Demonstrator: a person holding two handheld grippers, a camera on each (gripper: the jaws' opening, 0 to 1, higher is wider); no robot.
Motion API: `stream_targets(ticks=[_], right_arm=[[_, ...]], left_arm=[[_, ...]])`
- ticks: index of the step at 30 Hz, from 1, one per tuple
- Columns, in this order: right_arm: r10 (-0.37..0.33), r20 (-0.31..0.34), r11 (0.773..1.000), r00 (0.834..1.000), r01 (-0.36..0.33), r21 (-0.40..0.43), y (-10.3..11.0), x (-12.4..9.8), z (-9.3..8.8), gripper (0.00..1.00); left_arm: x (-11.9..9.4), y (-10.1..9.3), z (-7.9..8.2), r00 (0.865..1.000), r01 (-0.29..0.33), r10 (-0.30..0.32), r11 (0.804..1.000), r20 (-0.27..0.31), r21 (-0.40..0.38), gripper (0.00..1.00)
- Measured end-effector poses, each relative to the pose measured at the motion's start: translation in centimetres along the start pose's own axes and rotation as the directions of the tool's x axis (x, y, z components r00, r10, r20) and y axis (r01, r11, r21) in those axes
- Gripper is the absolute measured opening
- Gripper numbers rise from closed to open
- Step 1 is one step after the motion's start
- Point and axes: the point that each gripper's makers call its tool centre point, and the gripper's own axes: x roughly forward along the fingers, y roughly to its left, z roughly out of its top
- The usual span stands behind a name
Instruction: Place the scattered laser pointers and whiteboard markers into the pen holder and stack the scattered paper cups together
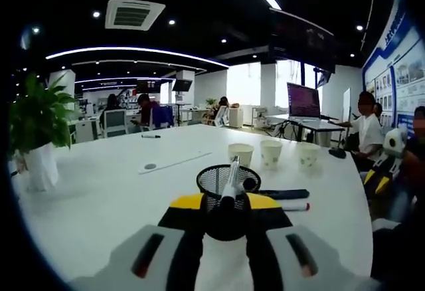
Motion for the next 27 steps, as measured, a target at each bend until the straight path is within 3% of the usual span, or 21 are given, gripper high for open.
stream_targets(ticks=[19,27], right_arm=[[-0.014,-0.006,1.0,1.0,0.014,0.008,-0.6,-0.3,-0.3,0.29],[-0.016,-0.005,1.0,1.0,0.016,0.011,-0.8,-0.3,-0.3,0.29]], left_arm=[[1.3,-0.3,-0.5,1.0,0.011,-0.011,1.0,0.015,0.0,0.21],[1.6,-0.4,-0.5,1.0,0.011,-0.011,1.0,0.007,0.012,0.13]])
